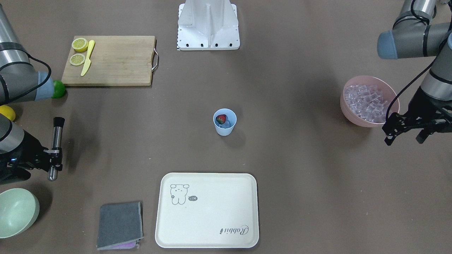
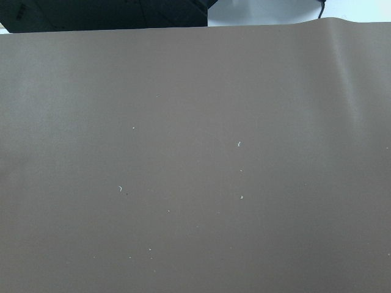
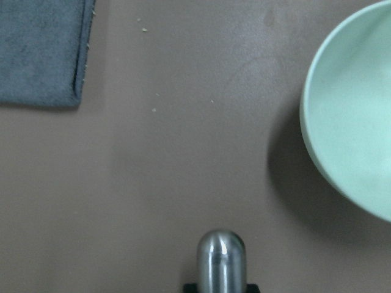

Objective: Mash ice and strawberries in cup
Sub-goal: 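Close the right gripper on the metal pestle and lift it upright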

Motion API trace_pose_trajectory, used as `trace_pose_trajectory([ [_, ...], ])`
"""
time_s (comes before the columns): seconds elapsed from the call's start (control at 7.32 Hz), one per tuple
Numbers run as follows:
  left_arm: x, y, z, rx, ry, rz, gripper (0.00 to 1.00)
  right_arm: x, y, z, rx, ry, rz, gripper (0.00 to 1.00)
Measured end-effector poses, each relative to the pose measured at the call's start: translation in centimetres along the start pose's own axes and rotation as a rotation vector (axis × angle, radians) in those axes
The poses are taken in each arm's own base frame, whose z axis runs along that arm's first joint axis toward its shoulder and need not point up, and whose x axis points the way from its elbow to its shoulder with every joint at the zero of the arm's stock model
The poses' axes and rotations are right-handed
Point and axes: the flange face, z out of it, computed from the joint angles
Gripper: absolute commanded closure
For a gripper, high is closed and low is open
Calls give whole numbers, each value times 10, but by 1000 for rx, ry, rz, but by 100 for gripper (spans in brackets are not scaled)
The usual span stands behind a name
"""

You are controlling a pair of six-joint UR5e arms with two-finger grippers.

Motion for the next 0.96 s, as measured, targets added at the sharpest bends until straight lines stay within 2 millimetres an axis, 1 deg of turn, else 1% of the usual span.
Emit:
trace_pose_trajectory([
  [0.14,-1,0,1,-1,-2,-2,3,-21,-13,-25,10,-5,5,100],
  [0.27,-1,0,1,-1,-2,-3,3,-50,-25,-55,29,-14,-2,100],
  [0.41,0,-1,0,0,0,-3,3,-86,-37,-88,65,-34,-25,100],
  [0.55,1,-1,0,1,2,-4,3,-115,-44,-116,110,-57,-54,100],
  [0.68,1,-1,0,1,2,-6,3,-142,-47,-144,160,-84,-90,100],
  [0.82,0,-2,1,-1,0,-9,3,-166,-42,-167,221,-122,-142,100],
  [0.96,-2,-2,3,-3,-3,-13,3,-187,-33,-182,300,-172,-211,100],
])
